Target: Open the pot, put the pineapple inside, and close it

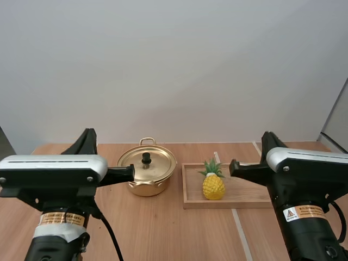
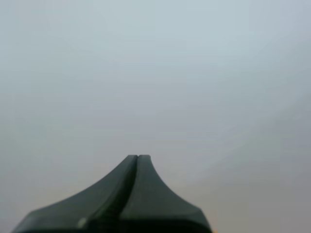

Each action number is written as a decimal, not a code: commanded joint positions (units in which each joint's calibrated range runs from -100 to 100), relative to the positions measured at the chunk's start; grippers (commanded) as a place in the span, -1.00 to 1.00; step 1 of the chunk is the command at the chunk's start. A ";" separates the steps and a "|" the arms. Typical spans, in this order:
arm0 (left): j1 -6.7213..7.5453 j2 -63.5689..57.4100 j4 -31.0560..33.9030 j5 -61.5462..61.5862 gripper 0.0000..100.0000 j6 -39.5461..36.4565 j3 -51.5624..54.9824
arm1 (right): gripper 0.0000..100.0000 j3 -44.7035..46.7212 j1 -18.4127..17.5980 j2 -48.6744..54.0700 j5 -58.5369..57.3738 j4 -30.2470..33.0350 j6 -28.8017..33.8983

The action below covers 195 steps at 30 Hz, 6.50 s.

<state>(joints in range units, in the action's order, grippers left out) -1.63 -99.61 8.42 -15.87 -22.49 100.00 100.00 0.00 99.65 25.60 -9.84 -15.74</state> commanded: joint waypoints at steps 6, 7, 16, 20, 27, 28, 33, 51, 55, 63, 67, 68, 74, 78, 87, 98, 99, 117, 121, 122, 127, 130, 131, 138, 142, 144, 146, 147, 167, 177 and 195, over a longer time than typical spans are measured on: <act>0.26 -0.39 0.12 -29.33 -1.00 6.59 -5.05 | -1.00 -5.09 0.20 0.35 21.09 0.54 -1.44; 0.26 -0.39 0.12 -29.33 -1.00 6.59 -6.08 | -1.00 -6.38 0.20 0.35 21.09 0.64 -1.44; 0.26 -0.39 1.25 -1.91 -1.00 8.64 -21.06 | -1.00 -20.35 0.20 0.35 0.33 1.99 -12.26; 0.26 1.54 0.99 -1.51 -1.00 8.54 -27.56 | -1.00 -30.49 0.20 -1.75 -20.84 -3.40 -11.73; 0.26 11.02 0.57 15.19 -1.00 8.54 -44.71 | -1.00 -47.53 0.20 -12.45 -33.41 -0.86 -12.24; 0.26 12.66 0.41 17.56 -1.00 8.54 -47.41 | -1.00 -50.27 0.20 -14.12 -36.07 -0.86 -12.24; 0.26 20.69 0.41 23.83 -1.00 8.54 -58.40 | -1.00 -60.33 0.20 -20.55 -39.51 -0.96 -11.91; 0.26 44.33 -9.09 54.72 -1.00 14.45 -90.24 | -1.00 -78.75 2.73 -37.75 -60.70 -0.96 -10.88; 0.26 48.46 -16.07 64.12 -1.00 21.05 -94.30 | -1.00 -78.75 3.84 -39.76 -60.88 -0.96 -9.00; 0.26 56.00 -19.85 84.74 -1.00 24.20 -100.94 | -1.00 -78.75 4.00 -42.69 -66.92 -0.21 -8.88; 0.26 58.96 -23.28 94.40 -1.00 26.99 -103.02 | -1.00 -78.75 4.00 -43.29 -69.86 1.26 -8.88; 0.26 59.60 -24.34 96.98 -1.00 28.02 -103.48 | -1.00 -78.75 4.00 -43.29 -70.08 1.47 -8.88; 0.26 62.20 -27.01 105.58 -1.00 30.11 -104.63 | -1.00 -78.75 4.00 -43.29 -73.11 3.43 -8.88; 0.26 63.41 -27.01 110.52 -1.00 30.11 -104.63 | -1.00 -78.75 4.00 -43.29 -76.63 3.93 -8.88; 0.26 65.51 -27.01 115.87 -1.00 32.26 -104.63 | -1.00 -78.75 4.00 -43.60 -85.91 4.63 -8.88; 0.26 67.97 -26.62 115.87 -1.00 32.33 -104.51 | -1.00 -78.25 4.00 -47.01 -92.86 5.55 -9.16; 0.26 68.62 -26.48 115.87 -1.00 32.33 -104.51 | -1.00 -78.25 4.00 -47.17 -92.68 5.54 -9.16; 0.26 79.48 -26.40 115.87 -0.89 33.10 -104.51 | -1.00 -78.25 4.00 -50.61 -93.21 5.87 -11.88; 0.26 80.67 -26.61 115.87 0.18 35.77 -104.51 | -1.00 -78.25 4.00 -50.61 -93.57 5.87 -11.88; 0.26 81.00 -26.61 115.87 0.52 36.12 -104.51 | -1.00 -78.25 4.00 -50.61 -93.57 5.87 -11.88; 0.26 82.57 -26.32 115.87 1.00 36.27 -104.51 | -1.00 -78.25 4.00 -50.73 -93.58 5.87 -11.88; 0.26 82.64 -27.96 115.87 1.00 36.47 -103.40 | -1.00 -78.25 4.00 -50.73 -93.58 5.87 -11.88; 0.26 82.64 -28.30 115.87 1.00 36.47 -102.74 | -1.00 -78.25 4.00 -50.73 -93.58 5.87 -11.88; 0.26 82.64 -29.59 115.87 1.00 39.02 -94.20 | -1.00 -78.25 4.00 -50.73 -93.58 5.63 -11.88; 0.26 82.64 -29.59 115.87 1.00 40.12 -88.04 | -1.00 -78.25 4.00 -50.73 -93.58 5.53 -11.88; 0.26 82.64 -29.59 115.87 1.00 40.39 -85.56 | -1.00 -78.25 4.00 -50.73 -93.58 5.53 -11.88; 0.26 82.64 -29.73 115.87 1.00 41.32 -82.96 | -1.00 -78.25 4.00 -50.73 -93.58 5.53 -11.88; 0.26 82.64 -29.84 115.87 1.00 41.51 -81.98 | -1.00 -78.25 4.00 -50.73 -93.58 5.53 -11.88; 0.26 82.64 -36.53 97.76 1.00 48.06 -66.94 | -1.00 -78.25 4.00 -50.73 -96.99 1.37 -11.88; 0.26 87.22 -36.76 94.62 1.00 48.54 -66.02 | -1.00 -78.25 4.00 -50.73 -96.99 1.69 -11.88; 0.32 96.71 -40.96 90.65 1.00 52.41 -66.02 | -1.00 -78.25 4.00 -50.73 -97.56 1.94 -11.88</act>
<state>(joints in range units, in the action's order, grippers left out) -1.56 -3.36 -31.10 76.67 28.88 33.83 21.61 3.77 48.57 -71.76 -8.16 -27.17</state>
